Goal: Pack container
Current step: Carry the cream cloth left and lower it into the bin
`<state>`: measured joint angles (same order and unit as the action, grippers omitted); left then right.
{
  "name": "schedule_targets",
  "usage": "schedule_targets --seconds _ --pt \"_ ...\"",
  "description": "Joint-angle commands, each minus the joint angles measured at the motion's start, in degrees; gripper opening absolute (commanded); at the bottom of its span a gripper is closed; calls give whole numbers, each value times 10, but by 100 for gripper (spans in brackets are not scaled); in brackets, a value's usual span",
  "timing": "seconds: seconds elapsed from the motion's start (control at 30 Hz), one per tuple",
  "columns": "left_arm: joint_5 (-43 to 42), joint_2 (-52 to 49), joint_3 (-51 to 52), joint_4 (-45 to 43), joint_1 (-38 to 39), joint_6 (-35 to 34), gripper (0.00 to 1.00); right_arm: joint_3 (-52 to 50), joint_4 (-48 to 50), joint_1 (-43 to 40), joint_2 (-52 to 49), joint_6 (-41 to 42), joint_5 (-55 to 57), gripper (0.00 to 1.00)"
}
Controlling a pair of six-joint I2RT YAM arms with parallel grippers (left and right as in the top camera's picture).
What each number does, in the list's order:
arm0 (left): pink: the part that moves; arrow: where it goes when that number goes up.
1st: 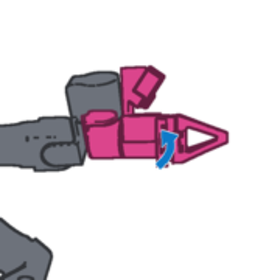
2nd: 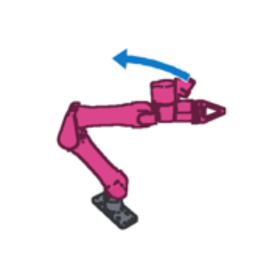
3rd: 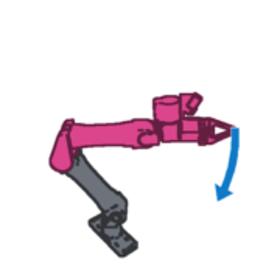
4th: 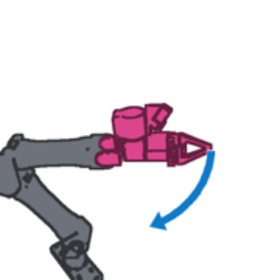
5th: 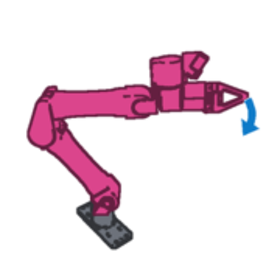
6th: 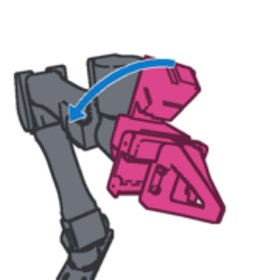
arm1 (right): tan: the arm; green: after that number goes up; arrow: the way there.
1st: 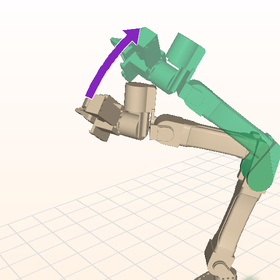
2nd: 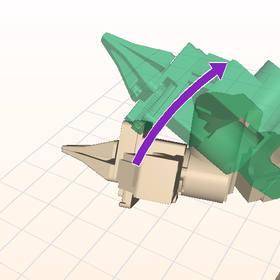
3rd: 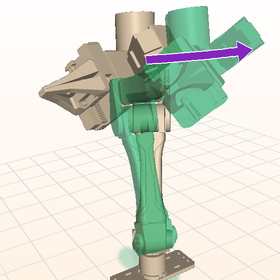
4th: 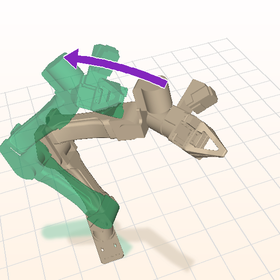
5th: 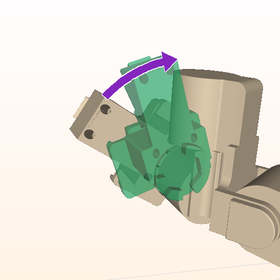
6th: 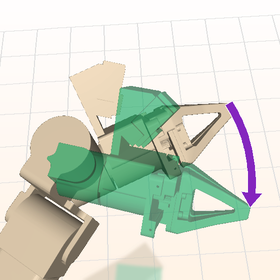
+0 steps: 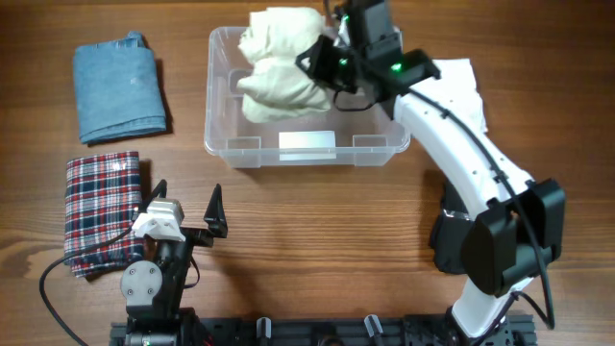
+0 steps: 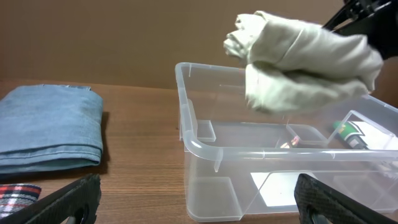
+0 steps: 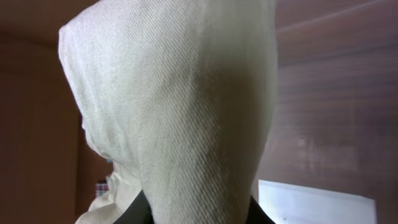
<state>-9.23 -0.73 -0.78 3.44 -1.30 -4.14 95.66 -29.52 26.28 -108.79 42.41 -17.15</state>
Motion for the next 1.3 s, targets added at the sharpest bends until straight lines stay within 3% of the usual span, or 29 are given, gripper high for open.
schedule_targets --seconds 0.0,0.23,0.8,0.87,0.97,1.27 --pt "3 6 5 0 -4 7 100 1 48 24 -21 -7 34 4" --pt "3 6 5 0 -4 7 100 1 89 47 -98 -2 33 4" --pt "3 6 5 0 -4 7 100 0 96 58 -159 31 31 6" --pt "3 6 5 0 -4 7 100 0 92 58 -159 30 31 18" --pt "3 6 5 0 -4 7 100 0 86 58 -159 28 31 50" --pt "3 6 5 0 -4 7 100 2 78 57 -153 -29 56 77"
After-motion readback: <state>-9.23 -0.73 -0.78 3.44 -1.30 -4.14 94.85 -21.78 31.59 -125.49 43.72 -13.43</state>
